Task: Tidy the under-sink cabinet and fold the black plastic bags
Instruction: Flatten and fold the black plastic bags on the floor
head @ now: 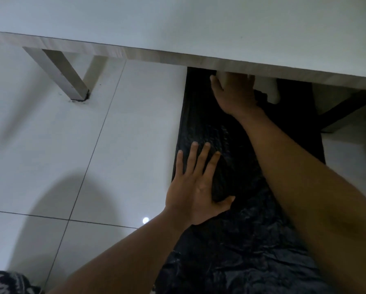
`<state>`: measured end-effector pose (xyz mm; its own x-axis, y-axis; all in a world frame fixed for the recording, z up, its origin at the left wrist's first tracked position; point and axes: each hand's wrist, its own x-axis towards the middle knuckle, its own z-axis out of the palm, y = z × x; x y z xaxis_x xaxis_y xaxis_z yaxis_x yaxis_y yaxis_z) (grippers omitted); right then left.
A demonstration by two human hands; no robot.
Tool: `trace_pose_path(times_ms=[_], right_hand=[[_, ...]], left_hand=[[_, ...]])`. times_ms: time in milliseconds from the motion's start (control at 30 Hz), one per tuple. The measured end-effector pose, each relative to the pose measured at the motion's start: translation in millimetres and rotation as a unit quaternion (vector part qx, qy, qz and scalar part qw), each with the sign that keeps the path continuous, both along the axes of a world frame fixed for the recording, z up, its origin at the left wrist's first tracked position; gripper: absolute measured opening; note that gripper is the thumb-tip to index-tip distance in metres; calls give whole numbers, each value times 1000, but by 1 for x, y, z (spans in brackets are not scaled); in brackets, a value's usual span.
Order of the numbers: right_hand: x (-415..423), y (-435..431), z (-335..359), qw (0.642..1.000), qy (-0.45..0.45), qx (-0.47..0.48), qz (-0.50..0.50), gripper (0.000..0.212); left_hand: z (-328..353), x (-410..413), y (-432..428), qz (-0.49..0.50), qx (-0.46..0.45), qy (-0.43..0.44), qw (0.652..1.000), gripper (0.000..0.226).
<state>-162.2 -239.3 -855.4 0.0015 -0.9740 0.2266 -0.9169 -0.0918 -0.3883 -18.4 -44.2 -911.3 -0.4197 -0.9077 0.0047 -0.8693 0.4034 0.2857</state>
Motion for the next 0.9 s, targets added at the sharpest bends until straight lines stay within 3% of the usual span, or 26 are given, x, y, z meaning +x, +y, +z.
trace_pose_path(times_ms=[167, 233, 333, 400, 500, 600, 733, 800, 900], right_hand=[[-74, 120, 0, 990, -14, 11, -141, 41], [-105, 174, -2, 969, -31, 31, -245, 42], [-138, 231, -1, 924, -60, 140, -350, 52], [-149, 252, -4, 907, -92, 204, -356, 59], [-155, 260, -12, 917, -141, 193, -320, 57], [-149, 254, -9, 915, -177, 200, -303, 53], [-135, 243, -1, 901, -219, 222, -301, 49], [-133, 242, 2, 882, -260, 221, -324, 43], [-127, 247, 9, 858, -323, 228, -329, 30]], left_hand=[[5, 2, 3, 35, -19, 80, 996, 83], [7, 1, 3, 54, -8, 99, 994, 78], [24, -2, -2, 68, 15, 83, 994, 77], [42, -4, -9, 89, 75, 75, 990, 75], [63, 5, -16, 185, 129, 125, 966, 62], [66, 18, -13, 295, 179, 172, 922, 74], [74, 17, -8, 341, 251, 283, 861, 82], [76, 17, -12, 378, 264, 300, 835, 70], [69, 26, -19, 398, 277, 281, 828, 40]])
